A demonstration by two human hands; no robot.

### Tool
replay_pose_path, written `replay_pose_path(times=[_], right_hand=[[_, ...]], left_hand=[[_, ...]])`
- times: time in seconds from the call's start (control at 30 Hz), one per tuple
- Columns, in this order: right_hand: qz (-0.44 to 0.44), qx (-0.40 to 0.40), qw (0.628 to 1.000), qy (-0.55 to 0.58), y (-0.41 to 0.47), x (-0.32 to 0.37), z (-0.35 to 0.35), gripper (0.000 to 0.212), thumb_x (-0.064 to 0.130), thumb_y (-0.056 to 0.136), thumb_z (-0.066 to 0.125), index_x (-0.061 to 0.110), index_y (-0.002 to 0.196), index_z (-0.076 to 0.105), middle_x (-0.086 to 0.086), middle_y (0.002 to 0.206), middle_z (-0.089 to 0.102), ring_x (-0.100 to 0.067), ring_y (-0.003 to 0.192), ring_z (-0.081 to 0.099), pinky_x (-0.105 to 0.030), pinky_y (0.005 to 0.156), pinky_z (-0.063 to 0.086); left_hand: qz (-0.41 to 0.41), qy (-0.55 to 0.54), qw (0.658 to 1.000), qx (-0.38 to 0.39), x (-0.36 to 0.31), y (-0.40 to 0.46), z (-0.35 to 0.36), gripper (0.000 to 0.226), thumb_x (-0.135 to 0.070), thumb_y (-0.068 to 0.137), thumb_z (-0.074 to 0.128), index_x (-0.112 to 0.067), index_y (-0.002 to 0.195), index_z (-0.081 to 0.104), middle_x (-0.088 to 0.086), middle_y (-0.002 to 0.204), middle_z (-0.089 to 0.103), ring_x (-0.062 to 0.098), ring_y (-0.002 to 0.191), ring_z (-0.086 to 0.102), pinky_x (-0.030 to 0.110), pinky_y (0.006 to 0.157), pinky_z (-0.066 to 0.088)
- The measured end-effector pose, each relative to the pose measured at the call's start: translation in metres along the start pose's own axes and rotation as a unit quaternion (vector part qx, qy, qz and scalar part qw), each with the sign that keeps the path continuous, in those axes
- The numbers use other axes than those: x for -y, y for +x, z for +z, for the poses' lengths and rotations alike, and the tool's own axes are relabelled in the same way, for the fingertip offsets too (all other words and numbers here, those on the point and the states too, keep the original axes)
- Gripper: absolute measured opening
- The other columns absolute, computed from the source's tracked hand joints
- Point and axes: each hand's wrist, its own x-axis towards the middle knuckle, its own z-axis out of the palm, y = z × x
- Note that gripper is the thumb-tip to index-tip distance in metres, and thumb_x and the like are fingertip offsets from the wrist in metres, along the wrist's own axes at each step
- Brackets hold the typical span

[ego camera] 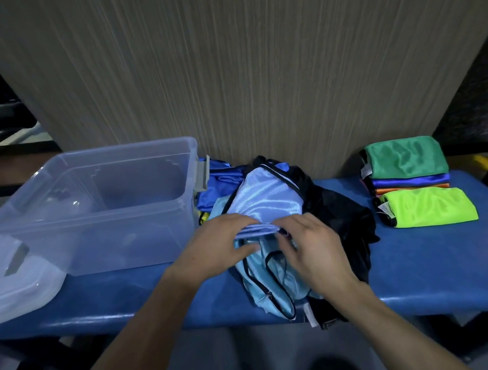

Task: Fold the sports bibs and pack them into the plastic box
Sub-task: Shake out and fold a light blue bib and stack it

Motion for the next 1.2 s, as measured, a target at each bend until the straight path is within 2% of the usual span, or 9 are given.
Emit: replay_pose_path(times=[0.17,0.3,0.53,0.67,0.77,0.87,0.93,1.07,1.2], right_hand=[[0.061,-0.024,0.993,0.096,0.028,-0.016,-0.027,0.013,0.024,0.1,0.061,0.018,0.108,0.07,0.01,0.089,0.066,-0.012,0.082,0.059,-0.03,0.071,0.045],[0.145,-0.06,0.955,0.251,0.05,-0.033,-0.057,0.011,0.026,0.098,0.063,0.02,0.1,0.073,0.005,0.084,0.07,-0.007,0.08,0.062,-0.033,0.074,0.048],[0.153,-0.132,0.87,0.449,0.056,-0.039,-0.144,0.028,0.024,0.103,0.06,-0.003,0.096,0.066,-0.011,0.09,0.061,-0.02,0.086,0.052,-0.041,0.077,0.041],[0.205,-0.138,0.866,0.435,0.045,-0.056,-0.15,0.033,0.03,0.102,0.061,0.003,0.083,0.064,-0.009,0.079,0.058,-0.02,0.077,0.049,-0.04,0.066,0.039],[0.284,-0.122,0.846,0.435,0.035,-0.078,-0.124,0.03,0.042,0.096,0.067,0.014,0.084,0.07,-0.009,0.083,0.066,-0.021,0.079,0.056,-0.039,0.069,0.044],[0.416,0.021,0.794,0.443,0.014,-0.093,-0.093,0.045,0.053,0.09,0.071,0.013,0.109,0.066,-0.006,0.1,0.068,-0.02,0.084,0.065,-0.034,0.063,0.052],[0.453,0.137,0.765,0.436,-0.002,-0.096,-0.077,0.055,0.03,0.09,0.076,0.028,0.138,0.049,0.0,0.11,0.071,-0.012,0.085,0.073,-0.026,0.057,0.056],[0.411,0.13,0.809,0.4,-0.011,-0.112,-0.055,0.095,-0.01,0.079,0.078,0.028,0.155,0.034,-0.004,0.105,0.071,-0.013,0.089,0.072,-0.021,0.069,0.058],[0.382,0.108,0.86,0.32,-0.007,-0.121,-0.052,0.086,0.006,0.075,0.085,0.032,0.148,0.046,-0.007,0.118,0.067,-0.023,0.099,0.07,-0.039,0.091,0.058]], left_hand=[[-0.033,0.039,0.996,-0.077,-0.001,0.017,-0.002,0.022,-0.014,0.094,0.054,-0.034,0.089,0.047,-0.005,0.076,0.052,0.024,0.072,0.054,0.047,0.065,0.051],[0.021,0.01,0.981,-0.19,-0.026,0.027,-0.023,0.021,-0.009,0.094,0.062,-0.022,0.109,0.069,-0.003,0.085,0.065,0.022,0.079,0.058,0.04,0.069,0.05],[0.067,-0.241,0.916,-0.313,-0.122,0.047,-0.071,0.017,-0.034,0.098,0.064,-0.018,0.098,0.072,0.005,0.077,0.067,0.021,0.071,0.062,0.038,0.068,0.05],[0.012,-0.326,0.91,-0.255,-0.13,0.068,-0.059,0.045,-0.035,0.099,0.064,-0.006,0.068,0.049,0.002,0.065,0.031,0.01,0.061,0.03,0.036,0.055,0.024],[-0.074,-0.364,0.907,-0.198,-0.109,0.092,-0.03,0.058,-0.05,0.091,0.063,0.006,0.079,0.058,-0.004,0.07,0.035,0.011,0.064,0.033,0.032,0.059,0.023],[-0.209,-0.385,0.886,-0.153,-0.084,0.114,0.017,0.044,-0.043,0.092,0.069,-0.005,0.073,0.056,-0.006,0.063,0.034,0.011,0.058,0.032,0.029,0.056,0.025],[-0.281,-0.391,0.868,-0.124,-0.065,0.123,0.053,0.036,-0.04,0.09,0.071,-0.008,0.076,0.061,-0.002,0.066,0.042,0.014,0.063,0.041,0.03,0.061,0.031],[-0.344,-0.374,0.853,-0.116,-0.045,0.137,0.075,0.031,-0.035,0.095,0.068,-0.01,0.079,0.064,0.005,0.074,0.052,0.019,0.07,0.049,0.032,0.066,0.037],[-0.326,-0.289,0.89,-0.132,-0.047,0.142,0.069,0.034,-0.035,0.101,0.061,-0.013,0.075,0.062,-0.002,0.067,0.052,0.024,0.071,0.052,0.031,0.058,0.034]])
